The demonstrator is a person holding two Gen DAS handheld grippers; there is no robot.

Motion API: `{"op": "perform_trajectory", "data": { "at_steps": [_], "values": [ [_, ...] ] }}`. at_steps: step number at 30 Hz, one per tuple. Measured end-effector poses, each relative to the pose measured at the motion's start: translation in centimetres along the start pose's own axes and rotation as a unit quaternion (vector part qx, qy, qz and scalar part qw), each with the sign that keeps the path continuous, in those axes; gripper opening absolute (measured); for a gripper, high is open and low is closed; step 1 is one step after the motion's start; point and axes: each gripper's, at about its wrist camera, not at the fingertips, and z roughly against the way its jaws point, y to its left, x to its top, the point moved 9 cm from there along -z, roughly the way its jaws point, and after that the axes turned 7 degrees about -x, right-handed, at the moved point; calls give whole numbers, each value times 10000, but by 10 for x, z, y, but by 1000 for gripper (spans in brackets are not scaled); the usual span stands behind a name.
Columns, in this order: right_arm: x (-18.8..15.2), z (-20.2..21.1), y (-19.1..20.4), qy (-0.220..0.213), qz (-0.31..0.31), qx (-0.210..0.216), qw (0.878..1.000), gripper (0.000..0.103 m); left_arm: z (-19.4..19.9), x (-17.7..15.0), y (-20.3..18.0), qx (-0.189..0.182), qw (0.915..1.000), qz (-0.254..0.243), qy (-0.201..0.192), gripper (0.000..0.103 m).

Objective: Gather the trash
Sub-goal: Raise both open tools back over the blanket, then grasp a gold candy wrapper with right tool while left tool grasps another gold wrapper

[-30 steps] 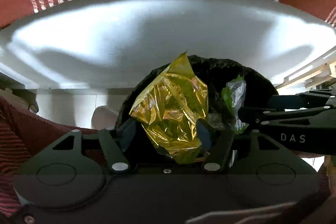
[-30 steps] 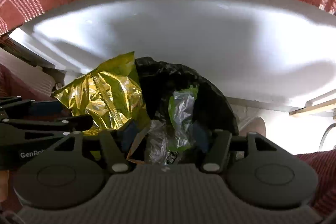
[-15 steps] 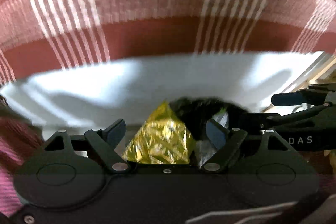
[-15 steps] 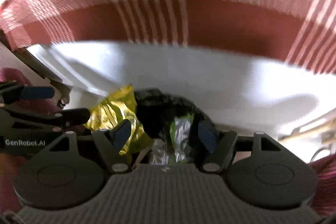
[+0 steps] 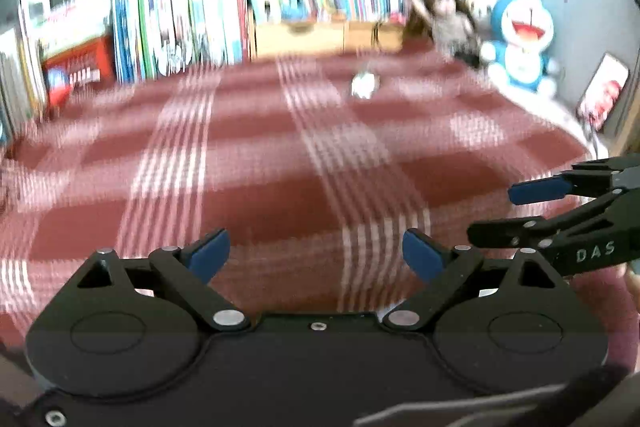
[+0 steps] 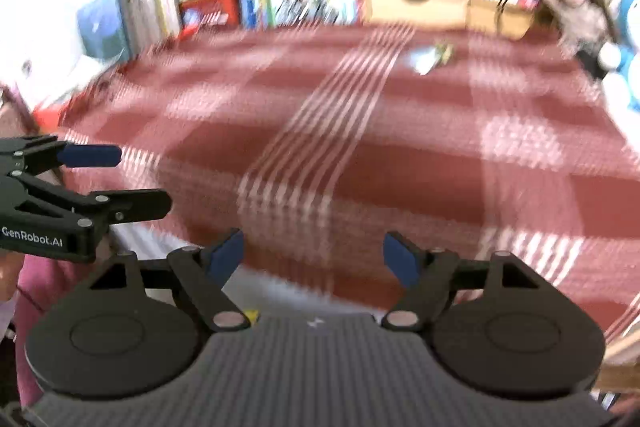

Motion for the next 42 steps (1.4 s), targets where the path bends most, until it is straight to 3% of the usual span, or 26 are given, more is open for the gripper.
{"op": "perform_trajectory", "data": {
  "at_steps": [4, 11, 14, 16, 18, 29, 32, 35, 36, 37, 39, 42],
  "values": [
    [44, 5, -29, -499, -194, -380, 9978, 84, -18, 47, -3, -185, 9986, 63, -501, 93],
    [103, -18, -84, -664, -673, -740, 9928, 75, -87, 106, -2, -270, 9945, 386, -937, 93],
    [123, -35, -102, -661, -915, -790, 9905, 69, -125, 121, -4, -248, 9948, 386, -915, 93],
    [135, -49, -114, -653, -1023, -798, 9894, 67, -151, 131, -8, -462, 9930, 427, -999, 93],
    [146, -63, -122, -675, -1072, -769, 9889, 67, -178, 139, -10, -588, 9929, 472, -920, 93],
    [180, -150, -167, -638, -1524, -522, 9849, 70, -306, 153, -17, -530, 9954, 564, -568, 92],
    [183, -171, -182, -570, -1620, -462, 9841, 71, -327, 155, -17, -518, 9956, 608, -486, 85],
    [184, -188, -191, -489, -1670, -417, 9839, 72, -343, 155, -18, -615, 9949, 713, -363, 70],
    [185, -195, -193, -448, -1653, -390, 9845, 72, -347, 155, -18, -662, 9942, 780, -320, 57],
    [185, -200, -193, -424, -1624, -382, 9851, 73, -352, 154, -17, -723, 9934, 858, -239, 35],
    [186, -213, -193, -368, -1526, -390, 9868, 74, -359, 151, -14, -770, 9921, 988, -23, 14],
    [189, -232, -187, -258, -1408, -359, 9891, 74, -353, 150, -7, -668, 9917, 1098, -41, 9]
  ]
}}
